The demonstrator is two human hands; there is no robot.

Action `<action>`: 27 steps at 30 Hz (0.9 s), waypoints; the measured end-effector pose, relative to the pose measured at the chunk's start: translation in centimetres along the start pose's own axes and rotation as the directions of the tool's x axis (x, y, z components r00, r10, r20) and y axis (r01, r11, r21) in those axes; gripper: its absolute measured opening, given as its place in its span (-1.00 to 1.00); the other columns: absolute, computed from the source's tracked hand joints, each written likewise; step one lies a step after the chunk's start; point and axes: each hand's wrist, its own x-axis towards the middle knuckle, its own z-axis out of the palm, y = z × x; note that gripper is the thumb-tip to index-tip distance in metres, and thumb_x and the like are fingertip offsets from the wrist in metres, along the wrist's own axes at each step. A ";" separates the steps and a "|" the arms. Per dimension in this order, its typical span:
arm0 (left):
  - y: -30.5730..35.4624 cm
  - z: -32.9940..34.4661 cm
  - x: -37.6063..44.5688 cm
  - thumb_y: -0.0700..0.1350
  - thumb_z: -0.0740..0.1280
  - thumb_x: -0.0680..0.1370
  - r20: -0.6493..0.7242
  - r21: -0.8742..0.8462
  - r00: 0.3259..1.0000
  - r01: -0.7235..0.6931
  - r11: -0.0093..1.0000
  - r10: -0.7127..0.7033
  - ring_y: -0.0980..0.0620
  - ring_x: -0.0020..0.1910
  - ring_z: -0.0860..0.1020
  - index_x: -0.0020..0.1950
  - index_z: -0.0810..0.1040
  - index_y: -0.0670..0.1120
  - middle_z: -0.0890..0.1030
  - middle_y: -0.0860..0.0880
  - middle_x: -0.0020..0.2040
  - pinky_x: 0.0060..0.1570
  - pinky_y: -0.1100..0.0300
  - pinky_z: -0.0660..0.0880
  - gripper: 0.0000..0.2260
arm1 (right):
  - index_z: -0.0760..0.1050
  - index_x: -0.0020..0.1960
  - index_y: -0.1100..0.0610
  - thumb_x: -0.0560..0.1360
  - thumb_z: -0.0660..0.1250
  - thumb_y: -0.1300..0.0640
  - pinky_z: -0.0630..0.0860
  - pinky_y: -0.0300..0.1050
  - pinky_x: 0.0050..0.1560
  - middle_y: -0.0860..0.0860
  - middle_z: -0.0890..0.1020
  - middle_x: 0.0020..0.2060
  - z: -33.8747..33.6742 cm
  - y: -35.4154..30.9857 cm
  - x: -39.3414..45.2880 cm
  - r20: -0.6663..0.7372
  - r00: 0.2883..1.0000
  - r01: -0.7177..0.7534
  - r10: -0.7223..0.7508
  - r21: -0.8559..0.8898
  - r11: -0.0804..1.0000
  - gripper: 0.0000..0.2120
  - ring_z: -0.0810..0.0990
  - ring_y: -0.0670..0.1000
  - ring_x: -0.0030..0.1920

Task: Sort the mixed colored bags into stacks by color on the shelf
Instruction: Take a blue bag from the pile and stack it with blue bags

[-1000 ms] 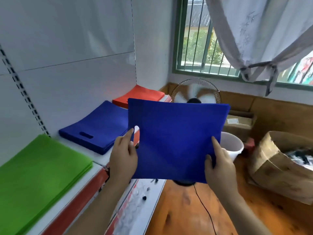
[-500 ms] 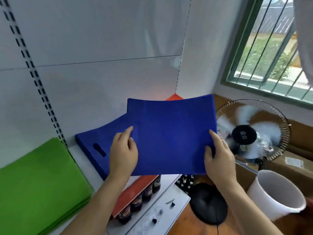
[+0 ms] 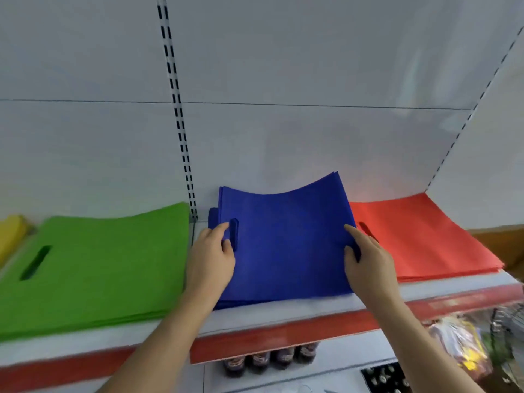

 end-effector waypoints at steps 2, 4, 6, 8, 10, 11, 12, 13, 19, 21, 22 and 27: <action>-0.2 0.3 0.0 -0.15 0.29 0.67 -0.011 0.064 0.999 0.041 0.997 -0.040 -0.04 0.11 0.59 0.51 0.51 -0.05 0.58 -0.05 0.25 0.07 -0.01 0.58 -0.62 | 0.49 0.52 -0.04 0.63 0.28 0.20 0.54 -0.04 0.15 -0.07 0.65 0.28 0.7 0.5 1.3 0.057 0.998 0.012 -0.012 0.004 1.000 -0.52 0.59 0.03 0.19; -0.5 0.7 0.0 -0.14 0.30 0.67 -0.015 0.134 0.997 0.083 0.988 -0.081 -0.07 0.15 0.58 0.51 0.51 -0.08 0.58 -0.07 0.27 0.11 -0.01 0.56 -0.62 | 0.49 0.52 0.00 0.62 0.29 0.19 0.55 0.02 0.13 -0.05 0.66 0.21 1.4 0.9 1.9 0.102 0.995 0.024 -0.022 -0.021 0.999 -0.53 0.56 0.06 0.17; -0.5 1.0 -0.2 -0.13 0.30 0.67 -0.020 0.223 0.994 0.105 0.969 -0.103 -0.11 0.20 0.54 0.49 0.52 -0.11 0.59 -0.08 0.26 0.20 -0.01 0.52 -0.62 | 0.50 0.51 0.08 0.62 0.30 0.18 0.54 0.10 0.20 0.00 0.66 0.18 1.9 1.2 2.3 0.127 0.991 0.060 -0.050 -0.074 0.995 -0.55 0.52 0.13 0.23; -0.6 1.1 -0.4 -0.13 0.29 0.67 -0.024 0.309 0.994 0.110 0.945 -0.107 -0.13 0.20 0.51 0.47 0.54 -0.12 0.59 -0.08 0.24 0.24 0.00 0.49 -0.64 | 0.50 0.50 0.15 0.62 0.31 0.18 0.50 0.19 0.29 0.06 0.64 0.17 2.5 1.3 2.6 0.156 0.986 0.085 -0.066 -0.120 0.989 -0.56 0.49 0.20 0.27; -0.7 1.1 -0.6 -0.12 0.28 0.67 -0.011 0.338 0.994 0.107 0.935 -0.109 -0.12 0.21 0.49 0.46 0.54 -0.13 0.56 -0.08 0.25 0.24 0.00 0.49 -0.64 | 0.49 0.50 0.21 0.62 0.32 0.18 0.46 0.21 0.36 0.13 0.62 0.23 3.1 1.6 2.5 0.194 0.979 0.097 -0.066 -0.157 0.983 -0.55 0.47 0.25 0.32; -0.8 1.2 -0.7 -0.11 0.27 0.68 -0.004 0.345 0.994 0.107 0.932 -0.113 -0.11 0.23 0.48 0.46 0.54 -0.13 0.55 -0.08 0.27 0.24 0.00 0.49 -0.65 | 0.48 0.51 0.22 0.62 0.32 0.16 0.46 0.21 0.38 0.14 0.59 0.28 3.3 1.6 2.4 0.212 0.975 0.101 -0.064 -0.168 0.981 -0.54 0.47 0.26 0.33; -0.8 1.2 -0.7 -0.09 0.26 0.68 0.000 0.355 0.993 0.108 0.929 -0.116 -0.11 0.25 0.48 0.45 0.54 -0.14 0.54 -0.08 0.29 0.24 0.00 0.49 -0.65 | 0.45 0.53 0.21 0.63 0.32 0.12 0.47 0.21 0.37 0.14 0.56 0.33 3.5 1.6 2.3 0.230 0.971 0.099 -0.057 -0.178 0.979 -0.52 0.46 0.25 0.35; -0.9 1.2 -0.7 -0.05 0.25 0.68 0.007 0.364 0.993 0.111 0.925 -0.122 -0.11 0.27 0.48 0.43 0.55 -0.15 0.54 -0.09 0.31 0.26 0.00 0.49 -0.65 | 0.42 0.55 0.20 0.64 0.32 0.06 0.49 0.20 0.37 0.14 0.52 0.39 3.6 1.5 2.1 0.253 0.967 0.091 -0.041 -0.192 0.977 -0.49 0.46 0.24 0.37; -0.7 1.6 -0.4 0.00 0.20 0.70 0.099 0.439 0.990 0.051 0.897 -0.105 -0.13 0.17 0.55 0.38 0.54 -0.12 0.60 -0.09 0.22 0.19 -0.03 0.51 -0.67 | 0.36 0.54 0.12 0.63 0.15 -0.32 0.42 0.14 0.46 0.15 0.33 0.57 3.6 0.5 2.0 0.395 0.919 0.145 0.019 -0.380 0.913 -0.33 0.34 0.23 0.52; -0.7 1.6 -0.2 -0.06 0.19 0.70 0.102 0.453 0.989 0.048 0.890 -0.106 -0.12 0.09 0.55 0.33 0.55 -0.11 0.62 -0.08 0.16 0.11 -0.02 0.51 -0.72 | 0.29 0.59 0.07 0.60 0.06 -0.43 0.37 0.16 0.50 0.16 0.27 0.60 3.4 0.1 2.0 0.422 0.905 0.152 0.051 -0.434 0.888 -0.24 0.24 0.25 0.59; -0.7 1.5 -0.2 -0.08 0.19 0.69 0.103 0.454 0.989 0.052 0.889 -0.110 -0.11 0.06 0.55 0.30 0.56 -0.10 0.62 -0.07 0.14 0.08 -0.02 0.51 -0.74 | 0.24 0.62 0.05 0.59 0.03 -0.46 0.35 0.18 0.52 0.18 0.23 0.62 3.4 0.0 2.0 0.433 0.899 0.148 0.066 -0.441 0.885 -0.20 0.20 0.25 0.60; -0.7 1.2 -0.2 -0.21 0.20 0.64 0.114 0.449 0.983 0.076 0.890 -0.142 -0.10 -0.06 0.56 0.17 0.57 -0.10 0.62 -0.06 0.03 -0.06 -0.03 0.53 -0.81 | 0.07 0.70 -0.02 0.56 -0.04 -0.53 0.23 0.21 0.60 0.21 -0.05 0.69 2.9 -0.1 2.0 0.482 0.871 0.135 0.098 -0.425 0.895 -0.12 -0.02 0.27 0.68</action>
